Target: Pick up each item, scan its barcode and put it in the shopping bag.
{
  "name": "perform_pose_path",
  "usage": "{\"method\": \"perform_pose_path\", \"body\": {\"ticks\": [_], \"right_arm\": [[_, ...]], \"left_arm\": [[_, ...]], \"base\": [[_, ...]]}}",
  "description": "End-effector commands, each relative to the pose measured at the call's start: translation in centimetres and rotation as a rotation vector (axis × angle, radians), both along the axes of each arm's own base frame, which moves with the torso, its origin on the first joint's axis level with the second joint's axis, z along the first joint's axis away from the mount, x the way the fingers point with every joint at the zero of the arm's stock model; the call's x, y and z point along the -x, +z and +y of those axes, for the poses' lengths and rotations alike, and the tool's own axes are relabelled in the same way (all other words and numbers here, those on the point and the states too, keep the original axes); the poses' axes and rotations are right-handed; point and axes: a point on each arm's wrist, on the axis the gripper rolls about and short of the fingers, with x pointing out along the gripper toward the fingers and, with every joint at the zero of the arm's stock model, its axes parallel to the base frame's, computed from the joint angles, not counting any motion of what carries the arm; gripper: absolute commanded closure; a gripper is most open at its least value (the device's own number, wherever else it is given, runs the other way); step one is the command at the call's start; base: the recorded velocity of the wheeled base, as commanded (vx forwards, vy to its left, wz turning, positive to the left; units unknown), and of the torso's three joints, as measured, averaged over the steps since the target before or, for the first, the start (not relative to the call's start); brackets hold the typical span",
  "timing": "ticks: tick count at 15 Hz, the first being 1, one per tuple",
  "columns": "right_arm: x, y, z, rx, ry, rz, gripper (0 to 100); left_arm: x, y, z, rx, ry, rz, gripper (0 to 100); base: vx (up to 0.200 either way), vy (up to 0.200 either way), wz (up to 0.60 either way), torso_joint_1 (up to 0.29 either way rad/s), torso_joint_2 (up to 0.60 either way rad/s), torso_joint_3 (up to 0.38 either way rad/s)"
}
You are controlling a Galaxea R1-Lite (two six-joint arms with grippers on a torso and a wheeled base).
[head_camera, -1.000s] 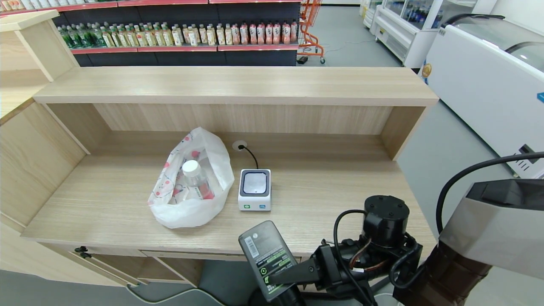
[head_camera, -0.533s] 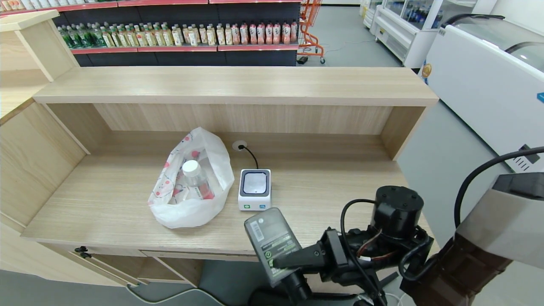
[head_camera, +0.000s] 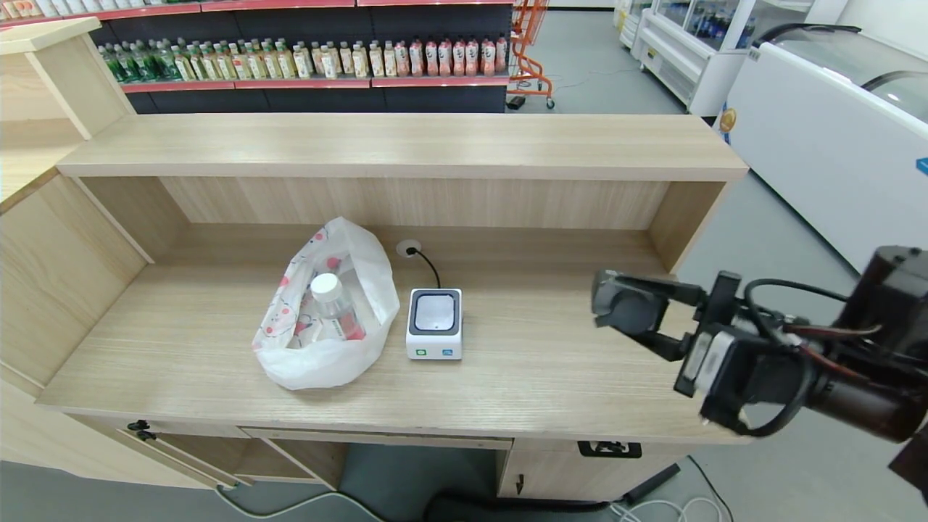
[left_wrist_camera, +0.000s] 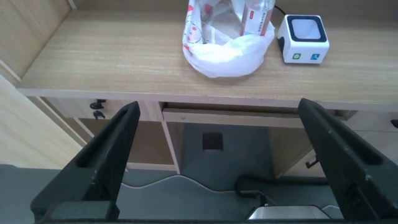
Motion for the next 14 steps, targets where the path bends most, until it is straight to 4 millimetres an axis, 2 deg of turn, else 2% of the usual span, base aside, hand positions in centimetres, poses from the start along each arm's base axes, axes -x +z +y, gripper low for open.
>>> {"method": "perform_pose_path", "body": {"ticks": [1,2,3,4,6,8,10,14], "right_arm": [[1.1,2.6,-4.3,-0.225,-0.142,0.133,100],[0.8,2.4,-4.6,-0.280,-0.156,0.204,100],[0.6,1.9,-5.1,-0.381,-0.183,0.353,100],[-0.1,1.9,-5.4,-0.613,-0.207,0.633,100],[-2.0,2.6,-5.2,-0.898,-0.219,0.865,100],[-4.5,3.1,-4.9,-1.088,-0.237,0.968,100],[-6.4,2.2,-4.6,-1.174,-0.251,1.064,100],[-6.8,1.2,-3.5,-1.200,-0.240,1.153,100]], "left_arm": [[0.0,0.0,0.0,0.001,0.000,0.000,0],[0.0,0.0,0.0,0.001,0.000,0.000,0],[0.0,0.0,0.0,0.001,0.000,0.000,0],[0.0,0.0,0.0,0.001,0.000,0.000,0],[0.0,0.0,0.0,-0.001,0.000,0.000,0],[0.0,0.0,0.0,0.001,0.000,0.000,0],[0.0,0.0,0.0,0.001,0.000,0.000,0],[0.0,0.0,0.0,0.001,0.000,0.000,0]], "base": [[0.000,0.000,0.00,0.000,0.00,0.000],[0.000,0.000,0.00,0.000,0.00,0.000],[0.000,0.000,0.00,0.000,0.00,0.000],[0.000,0.000,0.00,0.000,0.00,0.000],[0.000,0.000,0.00,0.000,0.00,0.000],[0.000,0.000,0.00,0.000,0.00,0.000],[0.000,0.000,0.00,0.000,0.00,0.000],[0.000,0.000,0.00,0.000,0.00,0.000]]}}
